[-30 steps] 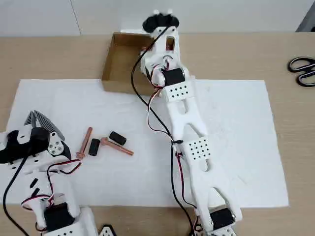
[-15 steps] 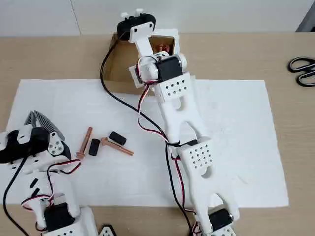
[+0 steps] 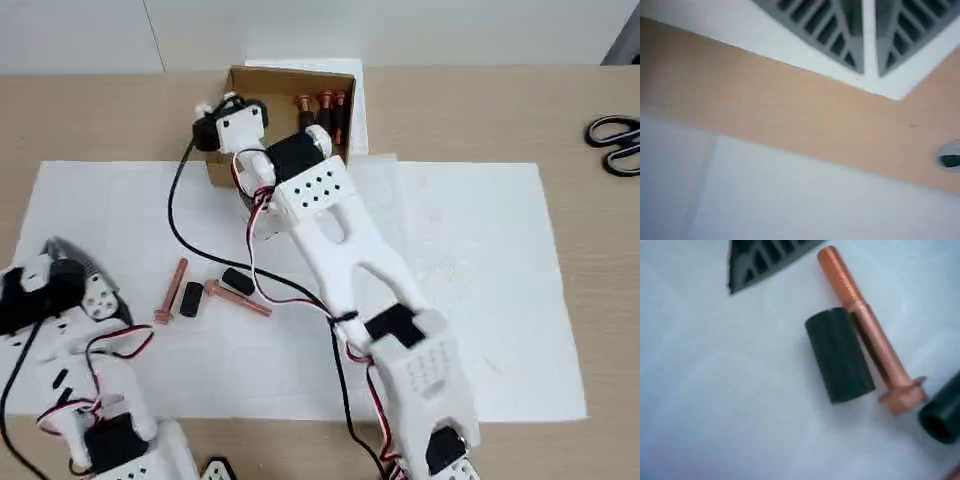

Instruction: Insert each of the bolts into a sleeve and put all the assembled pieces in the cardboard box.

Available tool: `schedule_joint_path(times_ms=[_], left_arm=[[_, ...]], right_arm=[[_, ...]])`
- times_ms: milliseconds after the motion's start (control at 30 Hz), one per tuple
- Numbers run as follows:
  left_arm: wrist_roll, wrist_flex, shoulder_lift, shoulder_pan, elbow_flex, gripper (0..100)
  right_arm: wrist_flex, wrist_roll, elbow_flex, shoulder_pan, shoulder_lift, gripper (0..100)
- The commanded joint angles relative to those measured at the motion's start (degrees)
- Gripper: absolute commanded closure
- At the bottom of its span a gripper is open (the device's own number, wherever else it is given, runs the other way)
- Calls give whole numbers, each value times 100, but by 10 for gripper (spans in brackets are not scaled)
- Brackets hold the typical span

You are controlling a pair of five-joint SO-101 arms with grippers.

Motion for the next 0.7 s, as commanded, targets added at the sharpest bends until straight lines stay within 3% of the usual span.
schedule_joint_path(times_ms=[0, 200, 367, 500, 667], left_arm=[[-9, 26, -79, -571, -154, 994], [9, 26, -79, -1477, -127, 994], [-18, 26, -79, -2004, -119, 994], [-18, 35, -79, -2242, -119, 994], [-18, 35, -79, -2330, -22, 994]], right_arm=[[31, 44, 9, -13, -549, 783], [31, 26, 44, -48, -444, 783], [31, 563, 422, -831, -110, 783], [-48, 826, 536, -1393, 127, 783], [-127, 791, 519, -1420, 523, 783]])
